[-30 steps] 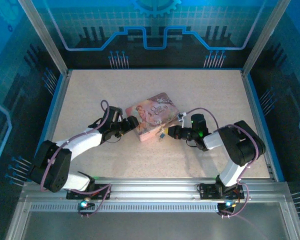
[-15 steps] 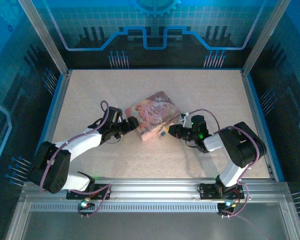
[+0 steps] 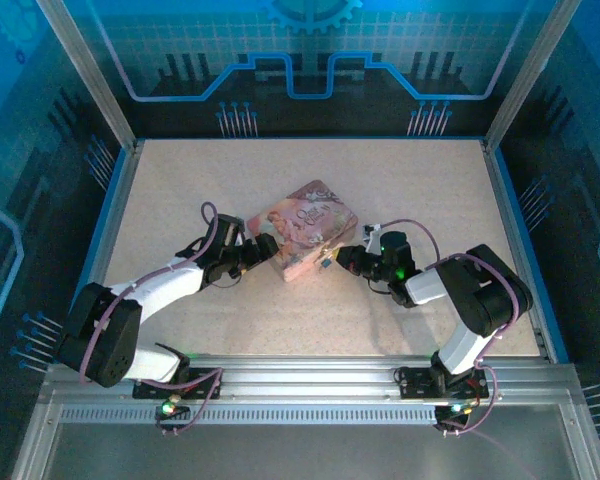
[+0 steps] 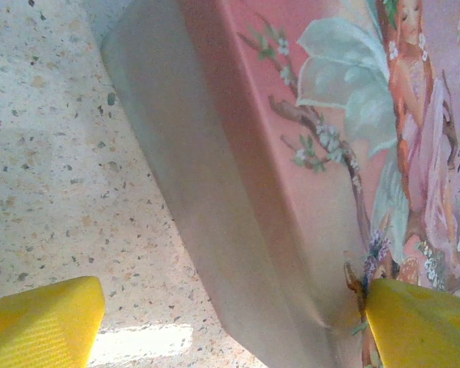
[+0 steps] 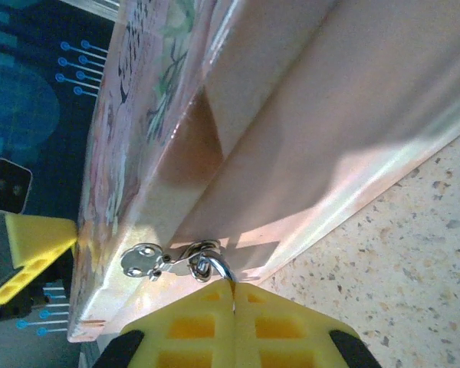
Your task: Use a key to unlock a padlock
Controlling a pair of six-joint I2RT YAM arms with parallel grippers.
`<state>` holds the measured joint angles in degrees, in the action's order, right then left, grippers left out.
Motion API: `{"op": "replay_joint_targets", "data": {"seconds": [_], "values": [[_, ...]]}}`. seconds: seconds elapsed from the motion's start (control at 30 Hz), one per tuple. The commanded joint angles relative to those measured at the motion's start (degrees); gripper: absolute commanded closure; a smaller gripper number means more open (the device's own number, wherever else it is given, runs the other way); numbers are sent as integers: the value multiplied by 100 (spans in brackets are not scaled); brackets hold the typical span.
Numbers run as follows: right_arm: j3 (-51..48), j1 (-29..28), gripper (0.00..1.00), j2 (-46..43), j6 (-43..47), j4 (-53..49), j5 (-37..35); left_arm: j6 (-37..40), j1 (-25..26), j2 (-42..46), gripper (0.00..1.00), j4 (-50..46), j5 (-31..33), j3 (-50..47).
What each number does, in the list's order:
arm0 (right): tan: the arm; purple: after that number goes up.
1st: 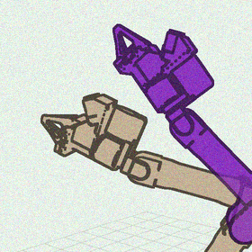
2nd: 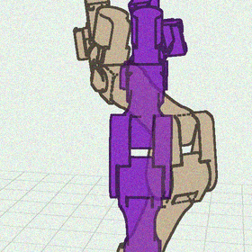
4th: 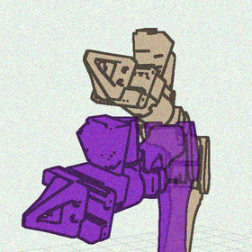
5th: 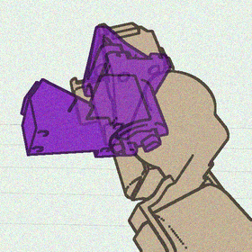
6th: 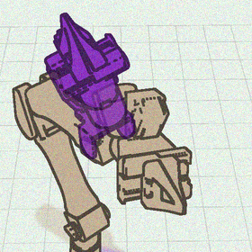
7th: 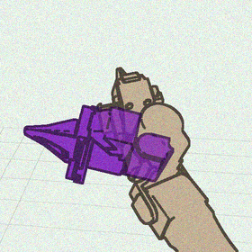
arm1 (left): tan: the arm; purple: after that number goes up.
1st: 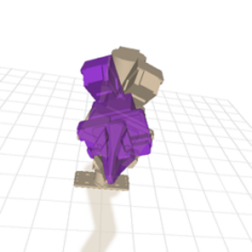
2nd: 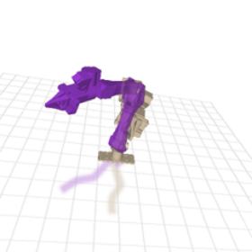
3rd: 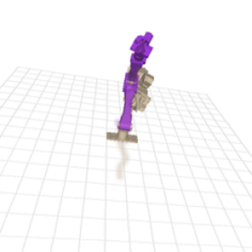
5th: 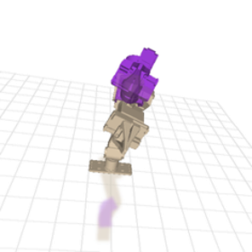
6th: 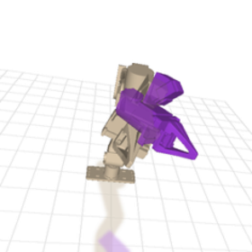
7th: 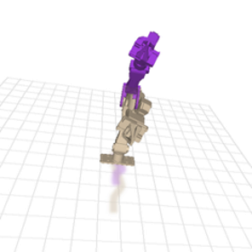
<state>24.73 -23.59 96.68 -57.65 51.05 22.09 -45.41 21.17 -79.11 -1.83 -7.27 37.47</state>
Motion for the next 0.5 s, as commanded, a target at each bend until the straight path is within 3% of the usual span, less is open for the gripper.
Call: {"op": "replay_joint_targets", "data": {"seconds": [0.0,0.47], "values": [[-55,-47,100,100,-267,532,-254,-83,54,-122,10,-193,-55,-161],[-58,151,100,-136,-40,118,-501,-56,36,-174,6,-166,-29,-171]]}}
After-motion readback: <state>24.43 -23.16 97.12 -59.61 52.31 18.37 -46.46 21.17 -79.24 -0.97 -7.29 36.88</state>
